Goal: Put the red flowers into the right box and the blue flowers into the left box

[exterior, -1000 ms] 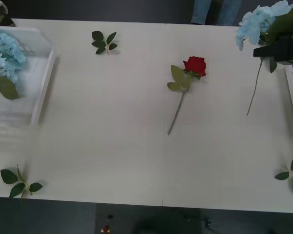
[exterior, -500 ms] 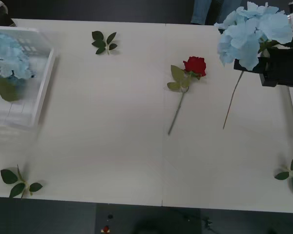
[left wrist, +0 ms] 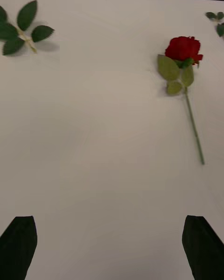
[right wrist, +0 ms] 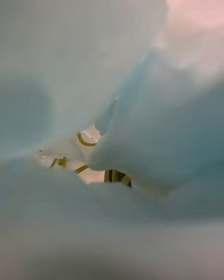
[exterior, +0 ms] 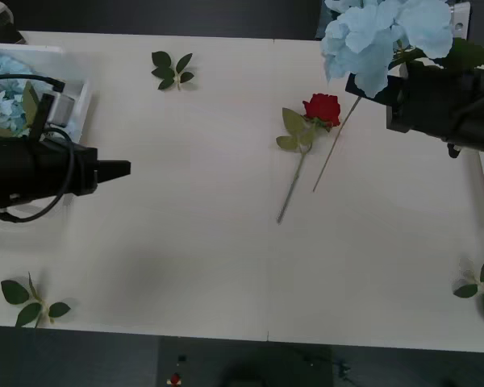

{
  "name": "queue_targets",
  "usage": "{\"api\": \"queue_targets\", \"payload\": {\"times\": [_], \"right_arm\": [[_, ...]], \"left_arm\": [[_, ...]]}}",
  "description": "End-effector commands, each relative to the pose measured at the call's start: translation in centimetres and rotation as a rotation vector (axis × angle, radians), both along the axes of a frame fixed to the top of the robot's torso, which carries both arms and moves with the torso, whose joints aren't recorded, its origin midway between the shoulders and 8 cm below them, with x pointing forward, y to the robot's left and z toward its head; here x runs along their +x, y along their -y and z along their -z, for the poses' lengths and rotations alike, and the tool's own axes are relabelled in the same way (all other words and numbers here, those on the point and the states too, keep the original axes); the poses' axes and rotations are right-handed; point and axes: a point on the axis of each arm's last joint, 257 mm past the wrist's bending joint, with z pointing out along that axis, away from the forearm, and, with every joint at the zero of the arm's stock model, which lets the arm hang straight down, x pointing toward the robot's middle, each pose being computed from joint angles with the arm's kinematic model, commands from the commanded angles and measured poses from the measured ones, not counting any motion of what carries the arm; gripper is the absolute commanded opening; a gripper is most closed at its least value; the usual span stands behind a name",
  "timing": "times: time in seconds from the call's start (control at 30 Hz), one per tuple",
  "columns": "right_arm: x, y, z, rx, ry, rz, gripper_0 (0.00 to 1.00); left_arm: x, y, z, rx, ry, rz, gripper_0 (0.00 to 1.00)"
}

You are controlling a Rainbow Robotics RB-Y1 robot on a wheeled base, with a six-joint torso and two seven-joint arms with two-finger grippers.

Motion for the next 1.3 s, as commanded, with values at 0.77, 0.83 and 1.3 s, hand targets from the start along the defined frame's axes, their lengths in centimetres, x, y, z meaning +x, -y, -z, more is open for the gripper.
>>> {"api": "queue_targets", "payload": {"times": [0.77, 0.83, 1.3], "right_arm": [[-3.4, -7.3, 2.6, -0.081, 0.071, -0.087, 0.0], [-3.7, -7.4, 2.5, -0.08, 0.073, -0.095, 0.0], [-4.4, -7.9, 2.1, -0.071, 0.075, -0.121, 0.0]], "left_arm": [[-6.9, 24.6, 0.4, -0.282, 0.355, 0.611, 0.93], [-7.4, 25.7, 0.3, -0.31, 0.345, 0.619, 0.93], [-9.1, 32.1, -1.0, -0.451, 0.3, 0.662, 0.87]]}}
